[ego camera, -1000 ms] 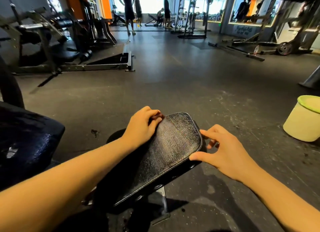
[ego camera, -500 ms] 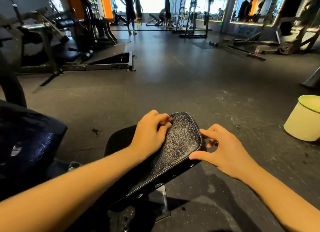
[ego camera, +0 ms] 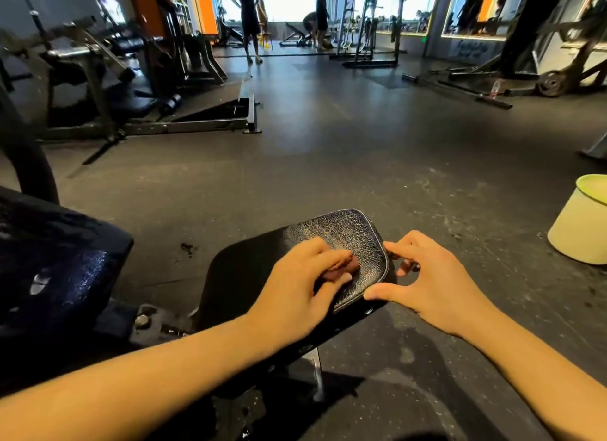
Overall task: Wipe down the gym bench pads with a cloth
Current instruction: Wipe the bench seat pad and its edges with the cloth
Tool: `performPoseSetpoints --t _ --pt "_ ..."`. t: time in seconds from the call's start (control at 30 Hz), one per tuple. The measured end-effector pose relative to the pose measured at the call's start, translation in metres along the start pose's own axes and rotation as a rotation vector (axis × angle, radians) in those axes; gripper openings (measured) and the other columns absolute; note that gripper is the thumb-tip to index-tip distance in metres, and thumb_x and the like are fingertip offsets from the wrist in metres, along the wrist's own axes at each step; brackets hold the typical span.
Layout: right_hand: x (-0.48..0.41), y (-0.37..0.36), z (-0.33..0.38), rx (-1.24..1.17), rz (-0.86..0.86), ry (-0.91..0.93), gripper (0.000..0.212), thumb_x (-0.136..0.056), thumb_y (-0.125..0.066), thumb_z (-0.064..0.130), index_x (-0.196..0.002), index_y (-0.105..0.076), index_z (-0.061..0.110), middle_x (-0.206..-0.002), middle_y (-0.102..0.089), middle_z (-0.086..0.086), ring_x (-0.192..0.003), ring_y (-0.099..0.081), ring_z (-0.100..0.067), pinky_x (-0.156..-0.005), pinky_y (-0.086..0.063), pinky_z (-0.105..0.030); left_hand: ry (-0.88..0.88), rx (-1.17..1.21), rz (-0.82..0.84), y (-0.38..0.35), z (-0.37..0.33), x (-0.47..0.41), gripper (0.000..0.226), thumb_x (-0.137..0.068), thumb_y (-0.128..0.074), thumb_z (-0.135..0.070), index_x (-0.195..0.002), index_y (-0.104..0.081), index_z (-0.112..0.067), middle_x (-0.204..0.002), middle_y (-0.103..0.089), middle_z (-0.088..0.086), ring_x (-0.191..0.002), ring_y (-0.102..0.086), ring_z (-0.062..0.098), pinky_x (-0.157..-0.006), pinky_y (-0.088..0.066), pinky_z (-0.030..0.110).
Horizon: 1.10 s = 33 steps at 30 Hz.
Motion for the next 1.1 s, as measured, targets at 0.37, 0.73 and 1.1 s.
performPoseSetpoints --t 0.37,0.73,1.1 --pt "-0.001 -0.001 -0.003 -0.005 0.009 0.008 0.1 -0.054 -0.067 0.083 -0.138 -0.06 0.029 -0.094 -0.05 0.017 -0.088 -0.055 0.001 -0.073 -0.049 -0.023 -0.011 0.105 0.171 -0.002 0.019 -0.019 0.017 -0.097 -0.067 -0.03 -0.111 -0.074 -0.022 -0.089 -0.061 -0.008 -0.087 -0.062 0.013 -0.08 -0.05 0.034" --pt "-0.001 -0.002 -0.003 -0.016 0.008 0.01 0.101 -0.055 -0.066 0.084 -0.139 -0.06 0.028 -0.096 -0.05 0.018 -0.091 -0.054 0.002 -0.069 -0.041 -0.017 0.766 0.56 0.185 0.017 0.143 -0.043 0.037 -0.087 -0.077 -0.032 -0.117 -0.07 -0.011 -0.111 -0.068 0.014 -0.099 -0.061 0.022 -0.082 -0.051 0.028" --pt "-0.002 -0.003 -0.007 -0.021 0.001 -0.013 0.1 -0.053 -0.068 0.083 -0.136 -0.061 0.028 -0.097 -0.054 0.018 -0.088 -0.057 0.001 -0.072 -0.043 -0.019 0.542 -0.213 0.006 0.033 0.113 -0.029 0.06 -0.08 -0.082 -0.043 -0.132 -0.062 -0.02 -0.123 -0.069 0.0 -0.11 -0.064 0.023 -0.093 -0.049 0.036"
Point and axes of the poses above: each hand's wrist, its own x-axis away from the middle knuckle, its own y-axis out of the back of the hand, z = x × y, the point moved 7 cm from there along -x, towards the middle knuckle
